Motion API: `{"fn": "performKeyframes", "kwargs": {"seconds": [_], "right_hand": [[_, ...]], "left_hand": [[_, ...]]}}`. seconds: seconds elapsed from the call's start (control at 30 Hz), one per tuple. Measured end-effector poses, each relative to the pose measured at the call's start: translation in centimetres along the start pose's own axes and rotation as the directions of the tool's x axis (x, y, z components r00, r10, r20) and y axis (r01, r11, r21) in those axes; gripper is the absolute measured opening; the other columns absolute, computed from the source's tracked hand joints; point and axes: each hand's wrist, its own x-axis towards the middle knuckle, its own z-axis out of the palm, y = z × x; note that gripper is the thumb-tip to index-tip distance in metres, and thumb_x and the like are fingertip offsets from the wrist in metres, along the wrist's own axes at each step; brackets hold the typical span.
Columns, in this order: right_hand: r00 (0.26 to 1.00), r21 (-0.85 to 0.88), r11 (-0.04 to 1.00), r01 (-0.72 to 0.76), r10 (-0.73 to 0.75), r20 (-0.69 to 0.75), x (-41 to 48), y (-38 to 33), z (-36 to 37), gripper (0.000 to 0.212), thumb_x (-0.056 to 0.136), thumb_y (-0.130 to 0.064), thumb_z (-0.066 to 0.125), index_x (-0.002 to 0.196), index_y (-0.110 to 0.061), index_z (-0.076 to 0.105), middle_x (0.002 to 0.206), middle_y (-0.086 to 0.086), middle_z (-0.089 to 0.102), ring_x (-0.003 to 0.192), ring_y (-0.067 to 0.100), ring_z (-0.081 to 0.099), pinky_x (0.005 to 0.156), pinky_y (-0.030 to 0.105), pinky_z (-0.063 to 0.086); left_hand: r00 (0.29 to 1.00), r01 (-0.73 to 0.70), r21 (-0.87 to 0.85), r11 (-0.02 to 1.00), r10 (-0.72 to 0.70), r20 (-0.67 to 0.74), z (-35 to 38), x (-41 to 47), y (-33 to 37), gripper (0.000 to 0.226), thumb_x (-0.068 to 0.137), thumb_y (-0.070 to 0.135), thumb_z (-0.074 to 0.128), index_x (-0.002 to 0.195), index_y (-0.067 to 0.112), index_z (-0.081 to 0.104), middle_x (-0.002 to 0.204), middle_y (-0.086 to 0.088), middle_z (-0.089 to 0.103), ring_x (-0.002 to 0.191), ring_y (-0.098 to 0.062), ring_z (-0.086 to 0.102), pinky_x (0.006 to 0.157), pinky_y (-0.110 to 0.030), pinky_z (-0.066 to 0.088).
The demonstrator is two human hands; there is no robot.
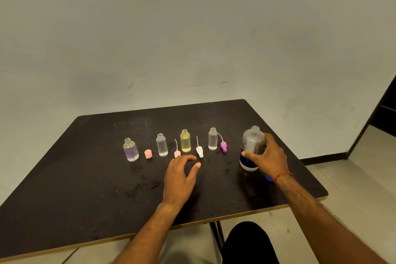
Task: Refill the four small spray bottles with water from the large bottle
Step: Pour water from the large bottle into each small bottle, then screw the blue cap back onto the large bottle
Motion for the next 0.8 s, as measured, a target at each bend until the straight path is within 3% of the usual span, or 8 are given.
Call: {"fn": "performKeyframes", "kwargs": {"seconds": [0.17, 0.43, 0.57, 0.7, 0.8], "right_hand": [[1.0, 0.003, 1.0, 0.005, -0.005, 0.001, -0.2, 0.3, 0.0, 0.084, 0.065, -0.049, 0.084, 0.132, -0.031, 0.038, 0.134, 0.002, 0.057, 0.117, 0.028, 0.058, 0.101, 0.057, 0.046], [1.0, 0.05, 0.998, -0.026, 0.026, 0.011, -1.3, 1.3, -1.6, 0.092, 0.065, -0.038, 0.088, 0.14, -0.024, 0.037, 0.138, 0.004, 0.054, 0.123, 0.024, 0.054, 0.102, 0.04, 0.045], [0.996, -0.072, 0.995, -0.068, 0.072, 0.05, -2.3, 3.1, -3.1, 0.071, 0.071, -0.034, 0.085, 0.132, -0.021, 0.05, 0.131, 0.004, 0.054, 0.118, 0.02, 0.055, 0.099, 0.036, 0.048], [0.983, -0.254, 0.965, -0.072, 0.112, 0.146, -3.0, 4.8, -3.7, 0.057, 0.074, -0.033, 0.082, 0.124, -0.025, 0.058, 0.123, 0.001, 0.054, 0.111, 0.018, 0.056, 0.098, 0.034, 0.05], [0.976, -0.295, 0.953, -0.071, 0.127, 0.178, -3.5, 5.4, -3.5, 0.048, 0.077, -0.028, 0.08, 0.121, -0.027, 0.061, 0.119, 0.0, 0.055, 0.107, 0.017, 0.056, 0.098, 0.033, 0.049]], "left_hand": [[1.0, -0.008, -0.019, 1.0, 0.008, 0.012, 0.7, 0.0, 0.2, 0.019, 0.093, 0.033, 0.07, 0.112, 0.028, 0.068, 0.109, 0.019, 0.064, 0.107, 0.0, 0.056, 0.094, -0.024, 0.048], [0.997, -0.003, -0.116, 0.993, 0.012, 0.079, 3.3, 0.1, 2.0, 0.026, 0.093, 0.037, 0.07, 0.117, 0.028, 0.066, 0.112, 0.018, 0.065, 0.11, 0.001, 0.059, 0.095, -0.027, 0.051], [0.984, 0.06, -0.205, 0.977, -0.023, 0.177, 5.8, 0.2, 4.4, 0.041, 0.09, 0.04, 0.073, 0.128, 0.031, 0.06, 0.118, 0.018, 0.063, 0.112, 0.005, 0.058, 0.095, -0.024, 0.052], [0.952, 0.114, -0.242, 0.964, -0.036, 0.304, 9.1, 0.3, 6.2, 0.067, 0.085, 0.043, 0.078, 0.143, 0.029, 0.047, 0.137, 0.012, 0.057, 0.123, 0.002, 0.053, 0.104, -0.025, 0.047], [0.948, 0.158, -0.275, 0.948, -0.068, 0.312, 11.5, 0.3, 7.2, 0.086, 0.08, 0.045, 0.082, 0.152, 0.028, 0.037, 0.149, 0.01, 0.048, 0.133, -0.002, 0.046, 0.111, -0.028, 0.044]]}}
